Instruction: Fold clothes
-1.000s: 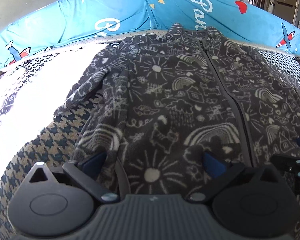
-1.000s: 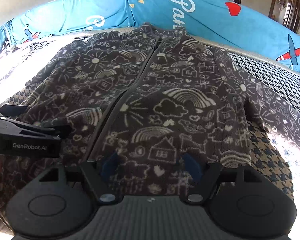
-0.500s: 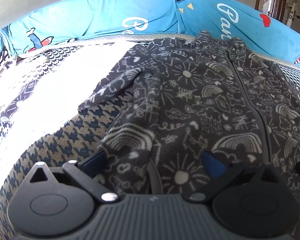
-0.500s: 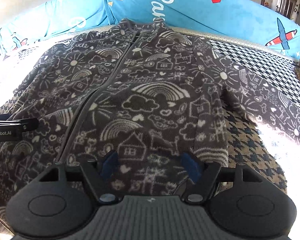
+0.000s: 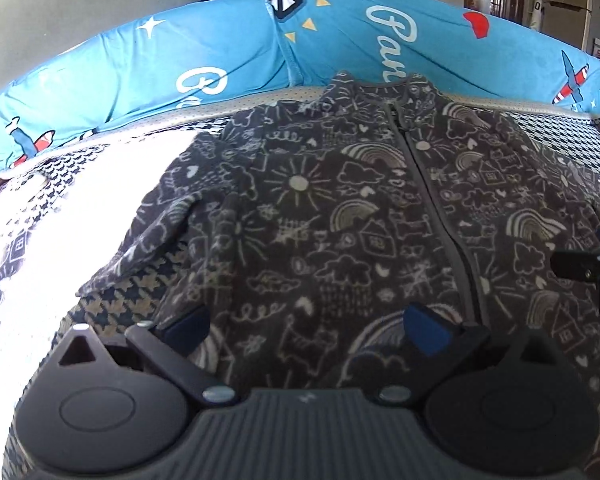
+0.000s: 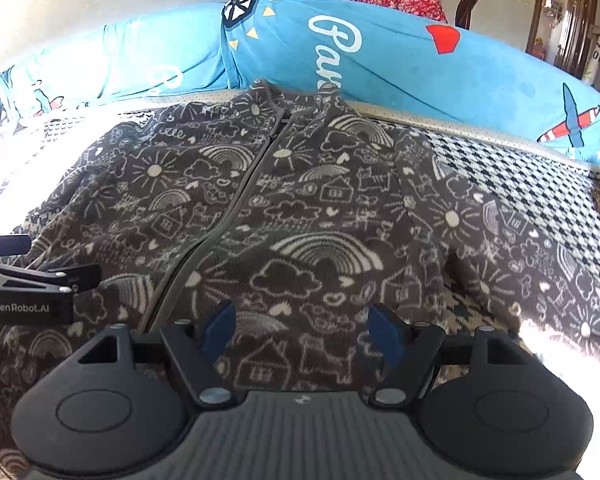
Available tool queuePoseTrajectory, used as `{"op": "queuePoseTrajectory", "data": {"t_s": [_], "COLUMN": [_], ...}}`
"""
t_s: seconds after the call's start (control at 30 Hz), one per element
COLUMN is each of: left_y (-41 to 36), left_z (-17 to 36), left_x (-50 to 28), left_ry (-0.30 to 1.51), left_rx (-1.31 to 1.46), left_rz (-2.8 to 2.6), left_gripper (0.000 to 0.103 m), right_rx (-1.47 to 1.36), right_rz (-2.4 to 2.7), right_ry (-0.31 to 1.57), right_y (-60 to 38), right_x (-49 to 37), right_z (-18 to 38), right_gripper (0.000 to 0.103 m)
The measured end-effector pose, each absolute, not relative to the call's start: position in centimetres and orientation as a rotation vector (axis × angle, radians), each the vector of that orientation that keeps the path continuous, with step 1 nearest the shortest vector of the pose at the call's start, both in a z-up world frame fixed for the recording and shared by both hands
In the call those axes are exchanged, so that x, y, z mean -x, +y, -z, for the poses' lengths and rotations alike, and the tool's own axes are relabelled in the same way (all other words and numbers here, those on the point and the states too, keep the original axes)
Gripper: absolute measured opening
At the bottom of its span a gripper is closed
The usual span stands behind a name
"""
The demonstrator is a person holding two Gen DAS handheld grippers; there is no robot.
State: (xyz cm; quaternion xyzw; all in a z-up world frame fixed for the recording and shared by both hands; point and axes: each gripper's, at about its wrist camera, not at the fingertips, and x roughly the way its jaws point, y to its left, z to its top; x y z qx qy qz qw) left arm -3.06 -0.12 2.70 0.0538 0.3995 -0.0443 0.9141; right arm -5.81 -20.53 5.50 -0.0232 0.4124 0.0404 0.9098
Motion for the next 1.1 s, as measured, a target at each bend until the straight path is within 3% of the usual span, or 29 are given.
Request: {"op": "queuePoseTrajectory", "data": {"t_s": [0.3, 0.6, 1.1], "left_y": [-2.2, -0.9, 0.1], "left_z": [-1.6, -0.5, -0.5], "left_x": [-0.9, -2.2, -2.3], "left_ry": [0.832, 0.889, 0.878], "left_rx": [-0.202, -0.087, -0.045], "left_rz": [0.144, 0.107, 0.055], "left_gripper": [0.103, 0.103, 0.103], "right_rx": [-0.019, -0.003, -0.049], "right_rz": [-0.030, -0.009, 0.041], "right_ry": [0.867, 0.962, 0.944], "right_y": [-22.2, -22.1, -23.7], "right_x": [1.5, -1.2, -1.8], "right_z": [-5.1, -2.8, -2.3], "right_gripper": [0.073, 0.074, 0.071]}}
